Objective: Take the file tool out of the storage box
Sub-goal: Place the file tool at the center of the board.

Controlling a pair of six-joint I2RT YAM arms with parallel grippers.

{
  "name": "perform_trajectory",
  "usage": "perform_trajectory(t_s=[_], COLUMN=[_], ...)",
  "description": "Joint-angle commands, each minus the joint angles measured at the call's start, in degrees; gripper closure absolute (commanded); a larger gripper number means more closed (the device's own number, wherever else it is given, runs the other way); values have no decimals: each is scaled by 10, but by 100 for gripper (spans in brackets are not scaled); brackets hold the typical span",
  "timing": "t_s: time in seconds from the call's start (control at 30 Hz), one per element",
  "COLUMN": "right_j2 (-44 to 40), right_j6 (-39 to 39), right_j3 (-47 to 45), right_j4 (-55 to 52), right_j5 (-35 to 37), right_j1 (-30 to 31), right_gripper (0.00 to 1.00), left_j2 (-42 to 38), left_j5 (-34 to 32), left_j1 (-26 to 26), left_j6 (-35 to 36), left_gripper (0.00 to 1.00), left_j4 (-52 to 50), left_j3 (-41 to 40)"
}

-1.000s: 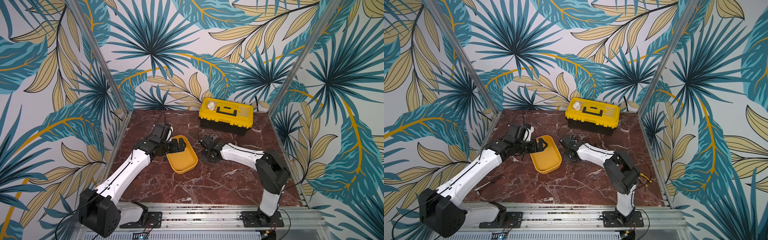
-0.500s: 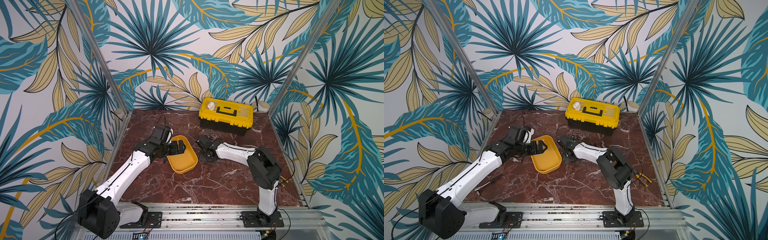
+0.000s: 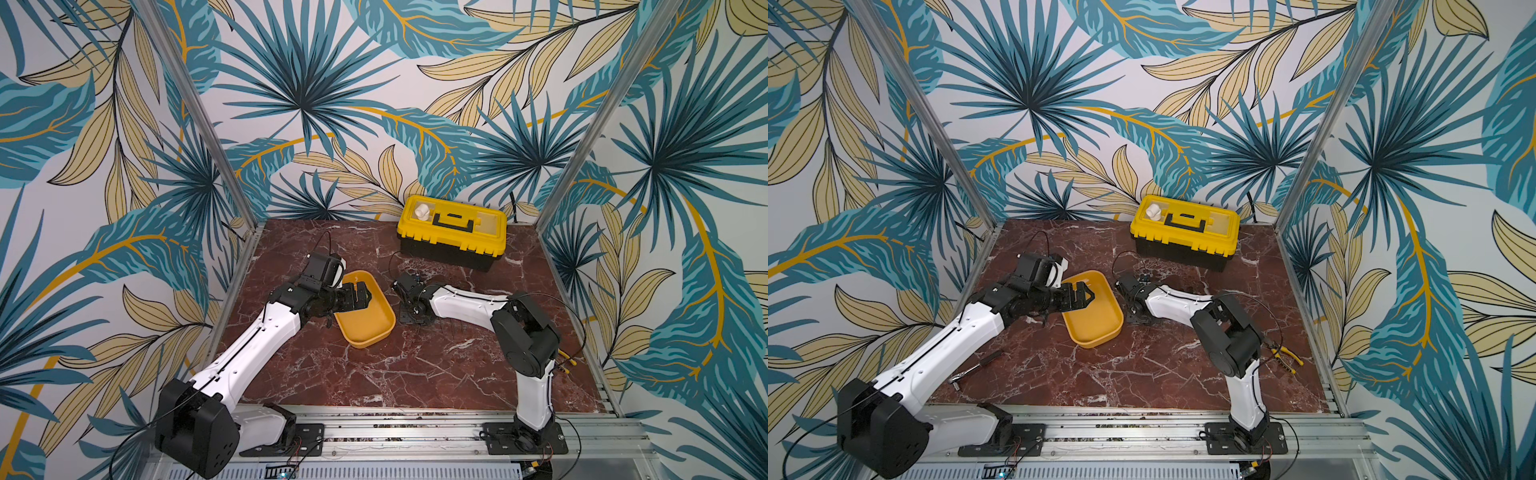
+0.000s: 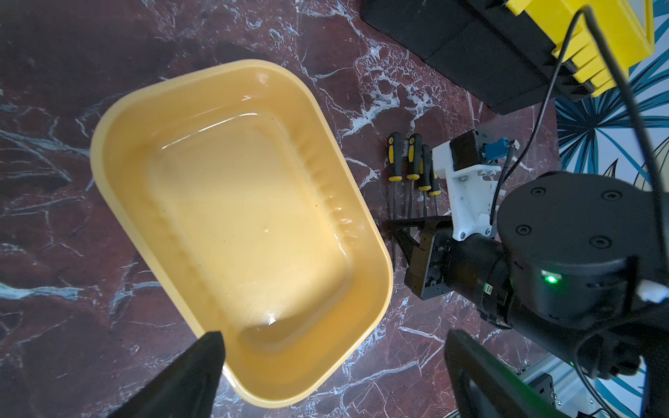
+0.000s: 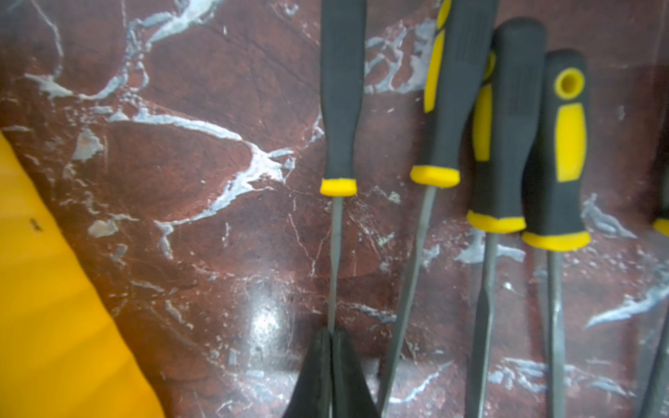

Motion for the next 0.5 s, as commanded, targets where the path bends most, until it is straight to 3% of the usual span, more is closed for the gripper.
perform_trajectory(t_s=[0.0, 0.1, 0.47], right_j2=[13, 13, -29], right_j6=[6, 3, -19], right_j3=[5, 5, 11], right_j4=[-6, -6, -14], right_j5=[11, 9, 13], right_j1=[1, 2, -1], right_gripper=[88, 81, 76], left_j2=[-19, -20, -22], left_j5=[-5, -7, -6], left_j1=[2, 1, 1], left_j6=[7, 7, 7], left_gripper=[0, 0, 0], left_j4=[-1, -2, -6], left_j3=[-14, -14, -10])
